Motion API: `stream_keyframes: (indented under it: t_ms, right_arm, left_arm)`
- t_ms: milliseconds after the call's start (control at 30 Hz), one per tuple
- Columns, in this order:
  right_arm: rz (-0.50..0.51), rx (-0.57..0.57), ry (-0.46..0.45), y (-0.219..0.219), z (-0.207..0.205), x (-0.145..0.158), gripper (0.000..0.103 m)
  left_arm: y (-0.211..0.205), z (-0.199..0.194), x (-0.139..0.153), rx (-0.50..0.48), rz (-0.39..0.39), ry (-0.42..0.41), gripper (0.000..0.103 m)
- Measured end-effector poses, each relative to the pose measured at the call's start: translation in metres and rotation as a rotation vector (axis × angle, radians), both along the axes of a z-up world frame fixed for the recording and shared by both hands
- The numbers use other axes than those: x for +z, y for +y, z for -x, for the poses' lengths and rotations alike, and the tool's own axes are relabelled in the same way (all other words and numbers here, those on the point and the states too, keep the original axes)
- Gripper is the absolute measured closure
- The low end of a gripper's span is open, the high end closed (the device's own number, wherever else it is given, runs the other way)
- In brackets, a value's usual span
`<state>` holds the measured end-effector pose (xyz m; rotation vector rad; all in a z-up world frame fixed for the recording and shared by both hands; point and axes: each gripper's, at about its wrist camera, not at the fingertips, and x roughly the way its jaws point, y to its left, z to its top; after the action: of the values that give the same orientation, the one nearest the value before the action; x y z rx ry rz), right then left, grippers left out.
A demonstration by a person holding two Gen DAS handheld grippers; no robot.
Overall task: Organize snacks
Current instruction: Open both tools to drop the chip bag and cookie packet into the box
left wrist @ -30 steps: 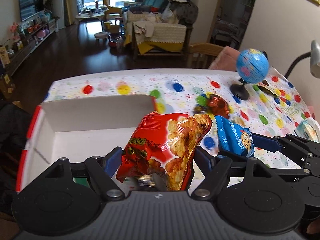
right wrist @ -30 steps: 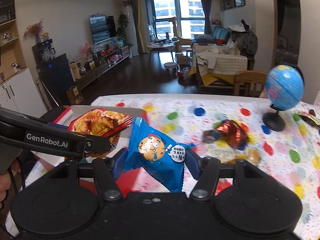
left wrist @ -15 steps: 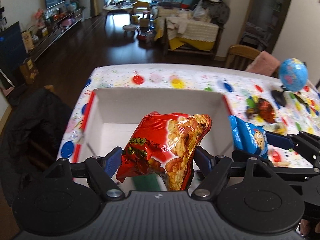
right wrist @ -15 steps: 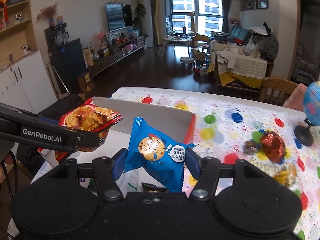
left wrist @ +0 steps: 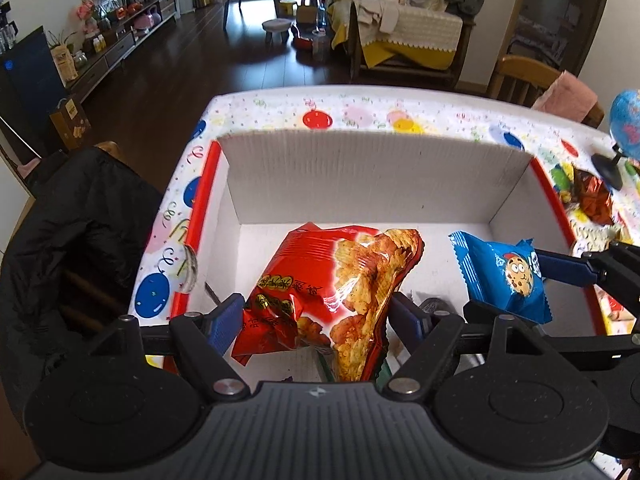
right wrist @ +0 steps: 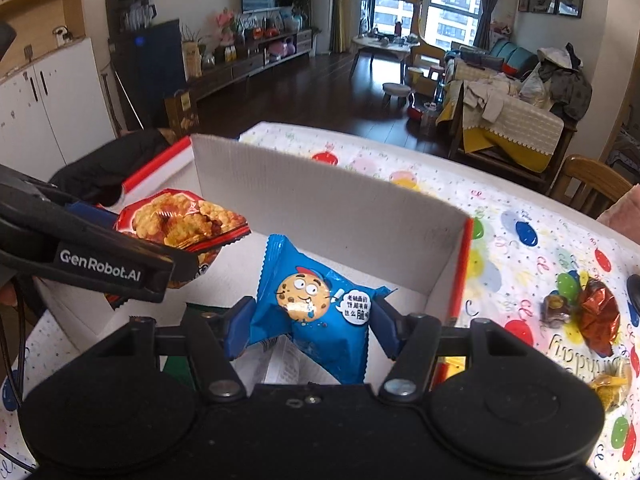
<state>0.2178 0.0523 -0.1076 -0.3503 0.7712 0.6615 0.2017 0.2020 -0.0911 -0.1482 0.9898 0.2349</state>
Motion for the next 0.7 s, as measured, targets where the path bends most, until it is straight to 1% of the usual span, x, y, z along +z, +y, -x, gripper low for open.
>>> stream_keyframes:
  t_ms: [200, 300, 400, 567, 700]
  right_arm:
    - [0.022, -0.009, 0.022, 0.004, -0.002, -0.009, 0.041]
    - [0.025, -0.016, 0.031, 0.002, -0.001, -0.011, 0.038]
    - [0.026, -0.032, 0.032, 0.000, -0.001, -0.012, 0.034]
    - [0.016, -0.039, 0.028, -0.006, 0.003, -0.011, 0.033]
    - [-0.007, -0.047, 0.023, -0.013, 0.007, -0.005, 0.026]
  left_arm:
    - [-0.003, -0.005, -0.014, -0.019, 0.002, 0.029, 0.025]
    - [-0.005, -0.006, -0.019, -0.023, -0.009, 0.037, 0.024]
    - [-0.007, -0.006, -0.020, -0.030, -0.016, 0.033, 0.024]
    - [-0.009, -0.005, -0.020, -0.038, -0.012, 0.040, 0.022]
    - [-0.010, -0.001, -0.017, -0.037, -0.006, 0.038, 0.022]
